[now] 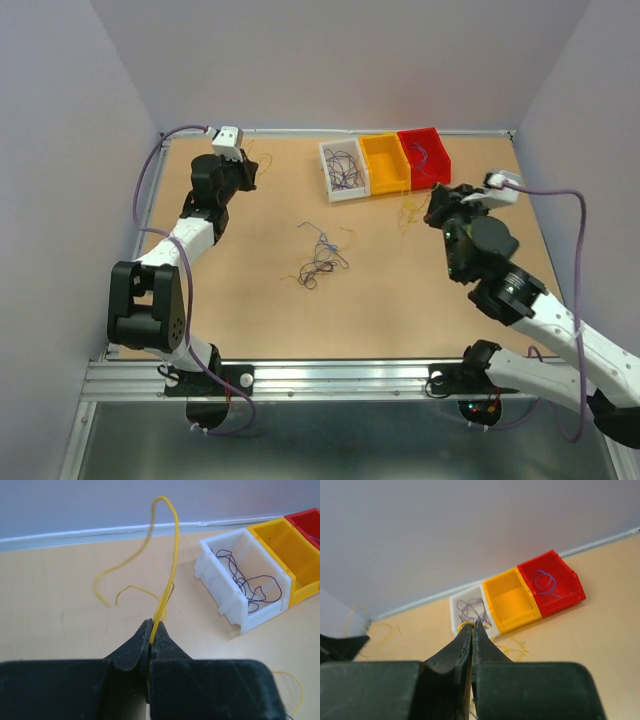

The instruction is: Untangle the cables

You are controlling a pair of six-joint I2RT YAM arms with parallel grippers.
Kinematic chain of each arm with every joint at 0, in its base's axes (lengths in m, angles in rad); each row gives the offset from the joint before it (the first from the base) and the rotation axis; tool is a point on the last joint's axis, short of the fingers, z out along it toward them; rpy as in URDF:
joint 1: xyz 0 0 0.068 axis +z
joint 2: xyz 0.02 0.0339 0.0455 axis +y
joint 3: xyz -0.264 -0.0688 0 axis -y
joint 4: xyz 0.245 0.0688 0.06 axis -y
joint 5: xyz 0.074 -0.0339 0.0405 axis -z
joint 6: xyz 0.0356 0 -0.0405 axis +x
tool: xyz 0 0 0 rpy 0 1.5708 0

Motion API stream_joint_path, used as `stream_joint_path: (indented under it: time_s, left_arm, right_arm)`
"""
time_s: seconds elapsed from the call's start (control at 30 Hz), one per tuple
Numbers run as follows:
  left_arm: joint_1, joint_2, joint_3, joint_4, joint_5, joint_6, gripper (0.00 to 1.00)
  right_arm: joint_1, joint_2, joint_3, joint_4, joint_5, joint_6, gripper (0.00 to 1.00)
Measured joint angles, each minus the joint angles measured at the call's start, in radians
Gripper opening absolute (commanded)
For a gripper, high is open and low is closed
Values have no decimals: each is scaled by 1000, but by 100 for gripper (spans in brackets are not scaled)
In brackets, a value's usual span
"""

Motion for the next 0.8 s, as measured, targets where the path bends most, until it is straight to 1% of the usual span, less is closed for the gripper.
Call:
stream_joint_path:
  time_s: [0.13,0.27,0.37,0.6,0.8]
  left_arm:
    - [-2,-14,-1,1,24,-3,0]
    - [-3,-44,-16,12,44,-2,0]
    - [-3,-63,-24,18,61,-2,0]
    - [-3,-87,-40,30,98,3,0]
    - [-3,-92,-47,33,129,3,0]
  right_arm:
    - [0,161,37,-52,-19,2,1]
    - [-8,325,88,-111,-72,-3,1]
    - [-45,428,174,-132,-112,-13,1]
    - [-166,562,368,-134,-204,-27,0]
    - [-264,673,466,-134,-282,-26,1]
